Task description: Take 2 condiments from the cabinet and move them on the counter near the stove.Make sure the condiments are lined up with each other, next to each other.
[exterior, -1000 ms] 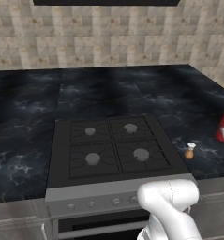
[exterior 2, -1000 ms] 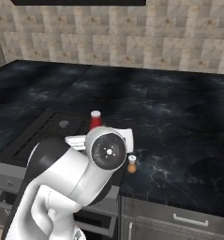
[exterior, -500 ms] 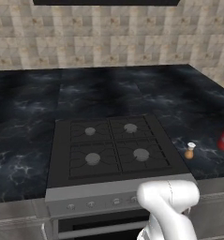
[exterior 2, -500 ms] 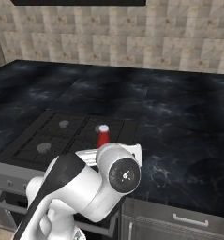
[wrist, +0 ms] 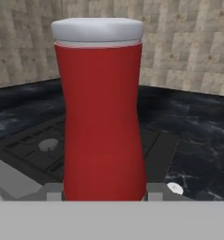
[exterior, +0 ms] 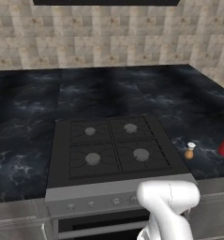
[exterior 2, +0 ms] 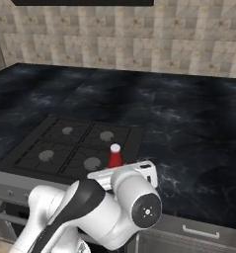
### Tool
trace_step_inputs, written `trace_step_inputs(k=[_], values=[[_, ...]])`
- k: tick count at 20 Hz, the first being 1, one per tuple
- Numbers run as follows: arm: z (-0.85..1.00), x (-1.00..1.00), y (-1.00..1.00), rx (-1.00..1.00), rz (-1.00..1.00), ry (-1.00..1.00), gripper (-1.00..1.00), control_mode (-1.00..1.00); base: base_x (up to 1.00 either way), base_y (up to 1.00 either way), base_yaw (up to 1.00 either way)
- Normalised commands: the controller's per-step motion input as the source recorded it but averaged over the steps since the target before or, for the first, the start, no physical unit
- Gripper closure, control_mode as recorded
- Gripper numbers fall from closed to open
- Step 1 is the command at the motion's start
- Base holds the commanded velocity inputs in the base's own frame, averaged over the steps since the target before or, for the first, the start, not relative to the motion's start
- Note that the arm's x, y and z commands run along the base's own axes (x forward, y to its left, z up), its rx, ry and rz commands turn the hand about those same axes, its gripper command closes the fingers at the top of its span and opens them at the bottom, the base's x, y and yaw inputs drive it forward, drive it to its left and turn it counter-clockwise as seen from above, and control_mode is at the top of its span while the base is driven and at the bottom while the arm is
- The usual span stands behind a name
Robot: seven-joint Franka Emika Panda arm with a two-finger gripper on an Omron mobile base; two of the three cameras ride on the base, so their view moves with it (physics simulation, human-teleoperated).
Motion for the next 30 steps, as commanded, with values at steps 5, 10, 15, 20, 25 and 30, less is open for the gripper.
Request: trace_step_inputs(k=[5,10,15,20,25,30], values=[[-0.06,0.0,0.0,0.0,0.03,0.0,1.0,-1.0,0.0,0.0,0.0],[-0.19,0.0,-0.04,0.0,0.05,0.01,1.0,-1.0,0.0,0.0,0.0],[-0.3,0.0,-0.07,0.0,0.05,0.0,1.0,-1.0,0.0,0.0,0.0],[-0.24,0.06,-0.1,0.0,0.04,0.0,1.0,-1.0,0.0,0.0,0.0],[-0.15,0.13,-0.06,0.01,0.04,0.0,1.0,-1.0,0.0,0.0,0.0],[-0.13,0.14,-0.08,0.04,0.04,0.0,1.0,-1.0,0.0,0.0,0.0]])
